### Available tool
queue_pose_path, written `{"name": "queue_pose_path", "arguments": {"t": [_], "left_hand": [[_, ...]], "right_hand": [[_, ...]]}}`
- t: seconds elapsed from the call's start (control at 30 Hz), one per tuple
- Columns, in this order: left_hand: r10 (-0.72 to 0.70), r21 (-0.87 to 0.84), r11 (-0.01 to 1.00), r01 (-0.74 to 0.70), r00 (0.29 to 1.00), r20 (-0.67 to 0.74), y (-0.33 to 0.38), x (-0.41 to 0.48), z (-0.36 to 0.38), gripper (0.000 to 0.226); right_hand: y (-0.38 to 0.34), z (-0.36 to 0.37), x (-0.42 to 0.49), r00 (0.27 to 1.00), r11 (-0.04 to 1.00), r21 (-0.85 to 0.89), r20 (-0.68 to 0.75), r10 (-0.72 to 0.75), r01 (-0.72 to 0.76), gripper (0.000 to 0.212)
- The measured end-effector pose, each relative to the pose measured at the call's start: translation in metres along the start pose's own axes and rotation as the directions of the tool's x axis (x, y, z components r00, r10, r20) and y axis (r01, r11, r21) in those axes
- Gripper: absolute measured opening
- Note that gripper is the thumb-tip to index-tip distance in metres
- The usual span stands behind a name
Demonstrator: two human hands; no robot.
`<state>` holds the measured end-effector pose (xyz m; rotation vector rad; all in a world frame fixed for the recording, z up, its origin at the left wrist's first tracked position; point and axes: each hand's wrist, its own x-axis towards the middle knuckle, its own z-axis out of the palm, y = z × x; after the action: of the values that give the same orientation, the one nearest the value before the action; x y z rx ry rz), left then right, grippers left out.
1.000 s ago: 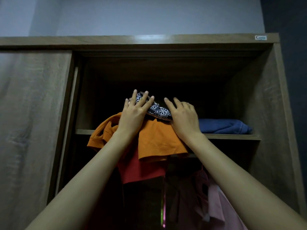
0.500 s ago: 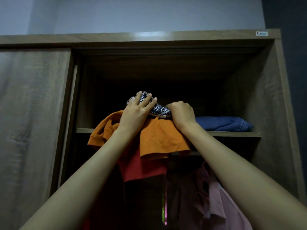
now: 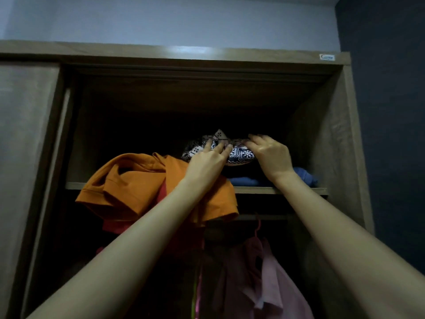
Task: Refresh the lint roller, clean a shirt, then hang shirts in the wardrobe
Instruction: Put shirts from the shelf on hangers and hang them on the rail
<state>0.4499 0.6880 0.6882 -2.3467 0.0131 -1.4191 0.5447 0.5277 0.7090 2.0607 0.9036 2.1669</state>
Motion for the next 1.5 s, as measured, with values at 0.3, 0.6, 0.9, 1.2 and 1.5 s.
{"name": "queue_pose_path", "arguments": {"t": [0.3,0.6,0.9,1.2,1.5], "left_hand": [[-0.053,-0.096,0.994,0.052,0.999,-0.010,0.049,0.011,0.015,0.057],[-0.033,-0.091,0.995,0.033,0.999,0.007,0.054,0.012,0.011,0.058],[0.035,-0.129,0.991,-0.017,0.990,0.138,0.048,0.020,0.014,0.062],[0.036,-0.179,0.984,-0.022,0.996,0.076,0.046,0.003,0.026,0.054],[0.047,-0.167,0.985,-0.037,0.998,0.052,0.043,-0.008,0.026,0.055]], "right_hand": [[0.048,-0.015,-0.043,0.939,0.950,0.171,0.270,0.212,-0.263,0.064],[0.048,-0.024,-0.037,0.940,0.961,0.085,0.248,0.235,-0.263,0.029],[0.051,-0.030,-0.048,0.840,0.985,-0.040,0.518,0.164,-0.167,0.065],[0.026,-0.031,-0.066,0.844,0.981,0.080,0.525,0.111,-0.178,0.056],[0.023,-0.034,-0.076,0.812,0.962,0.055,0.550,0.193,-0.266,0.055]]}}
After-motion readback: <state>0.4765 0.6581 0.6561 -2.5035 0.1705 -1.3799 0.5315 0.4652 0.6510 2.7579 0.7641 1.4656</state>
